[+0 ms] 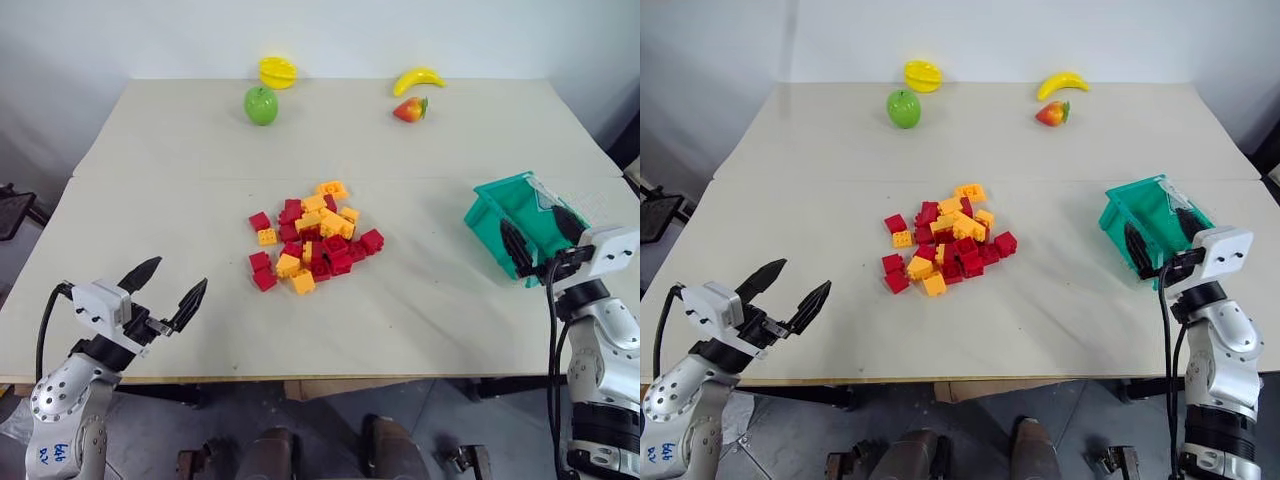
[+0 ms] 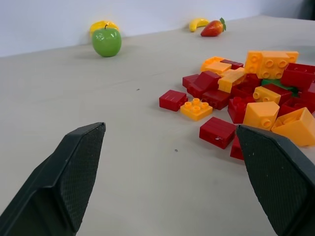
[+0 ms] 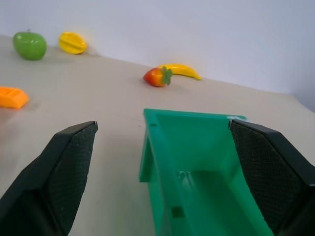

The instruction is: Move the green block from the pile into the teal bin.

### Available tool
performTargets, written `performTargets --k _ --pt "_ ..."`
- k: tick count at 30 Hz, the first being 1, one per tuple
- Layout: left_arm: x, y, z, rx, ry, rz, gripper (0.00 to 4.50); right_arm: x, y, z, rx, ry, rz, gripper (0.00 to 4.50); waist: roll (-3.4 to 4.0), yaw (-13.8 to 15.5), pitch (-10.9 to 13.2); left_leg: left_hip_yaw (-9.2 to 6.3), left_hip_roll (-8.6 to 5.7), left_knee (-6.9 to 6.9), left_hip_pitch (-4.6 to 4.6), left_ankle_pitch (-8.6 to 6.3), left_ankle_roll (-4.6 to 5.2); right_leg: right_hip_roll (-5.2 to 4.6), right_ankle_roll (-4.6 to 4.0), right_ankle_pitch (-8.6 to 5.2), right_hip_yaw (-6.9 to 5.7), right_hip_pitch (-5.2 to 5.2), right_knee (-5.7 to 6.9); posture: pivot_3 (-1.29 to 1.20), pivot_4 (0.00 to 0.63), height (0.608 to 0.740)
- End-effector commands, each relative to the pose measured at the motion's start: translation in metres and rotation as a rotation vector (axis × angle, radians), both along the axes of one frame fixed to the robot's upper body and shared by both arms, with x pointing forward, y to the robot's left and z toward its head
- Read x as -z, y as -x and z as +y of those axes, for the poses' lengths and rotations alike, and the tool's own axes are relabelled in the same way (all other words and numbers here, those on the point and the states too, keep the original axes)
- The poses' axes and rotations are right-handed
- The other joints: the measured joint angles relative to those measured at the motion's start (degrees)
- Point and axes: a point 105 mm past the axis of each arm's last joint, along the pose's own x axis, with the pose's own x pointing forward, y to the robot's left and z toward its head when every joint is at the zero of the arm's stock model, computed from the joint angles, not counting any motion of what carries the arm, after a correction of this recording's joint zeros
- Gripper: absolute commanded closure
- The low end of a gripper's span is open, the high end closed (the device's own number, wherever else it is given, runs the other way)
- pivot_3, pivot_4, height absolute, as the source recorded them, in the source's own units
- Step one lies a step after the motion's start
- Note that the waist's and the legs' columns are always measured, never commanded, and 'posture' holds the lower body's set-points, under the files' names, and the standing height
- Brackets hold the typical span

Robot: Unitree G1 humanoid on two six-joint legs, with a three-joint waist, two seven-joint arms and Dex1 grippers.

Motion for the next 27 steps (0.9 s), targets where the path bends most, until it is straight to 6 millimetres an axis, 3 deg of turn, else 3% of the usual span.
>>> performTargets --k 1,3,6,9,14,20,27 --pt "-0.007 -0.001 0.000 0.017 -0.037 -0.019 0.00 -0.016 0.003 -0.001 -0.027 0.049 -0.048 0.02 0.00 -0.1 0.0 0.00 0.00 0.00 0.01 0.00 0.00 0.00 0.00 0.00 0.00 0.01 0.00 0.00 0.150 0.740" --pt "-0.006 -0.002 -0.001 0.036 -0.044 -0.011 0.00 -0.018 0.003 0.007 -0.089 0.057 -0.040 0.02 0.01 -0.1 0.0 0.00 0.00 -0.01 0.01 0.00 0.00 0.03 0.00 0.00 -0.01 0.00 0.00 0.00 0.150 0.740" --pt "-0.004 0.003 -0.013 0.169 -0.080 0.010 0.00 -0.014 0.007 0.040 -0.305 0.087 0.020 0.02 0.01 -0.2 0.0 0.00 0.01 -0.03 0.01 0.00 0.00 0.04 0.00 0.00 -0.01 -0.01 -0.01 0.00 0.150 0.740" --pt "-0.006 0.012 -0.027 0.336 -0.143 0.013 0.00 -0.005 0.020 0.082 -0.582 0.147 0.123 0.63 0.04 -0.2 0.0 0.01 0.11 -0.03 0.01 0.00 0.00 0.06 -0.01 0.00 -0.01 -0.01 -0.02 0.00 0.150 0.740" --pt "0.000 0.018 -0.034 0.502 -0.272 0.049 0.00 0.015 0.031 0.129 -0.849 0.263 0.278 2.26 0.04 -0.1 0.0 -0.02 0.10 0.01 0.01 -0.01 0.00 0.03 -0.01 0.00 -0.02 0.01 -0.04 0.00 0.150 0.740" --pt "0.007 0.019 -0.033 0.570 -0.293 0.090 0.00 0.028 0.021 0.186 -0.997 0.290 0.349 4.35 0.04 -0.3 0.0 -0.05 0.11 0.00 -0.01 -0.02 -0.01 0.01 -0.01 -0.01 -0.05 -0.04 -0.04 0.00 0.150 0.740" --pt "0.000 0.004 -0.022 0.435 -0.195 0.060 0.00 0.032 -0.017 0.243 -0.954 0.280 0.418 4.44 0.05 -0.5 0.0 -0.07 0.09 0.00 -0.03 -0.03 -0.05 0.01 -0.04 -0.01 -0.09 -0.11 0.04 0.00 0.150 0.740"
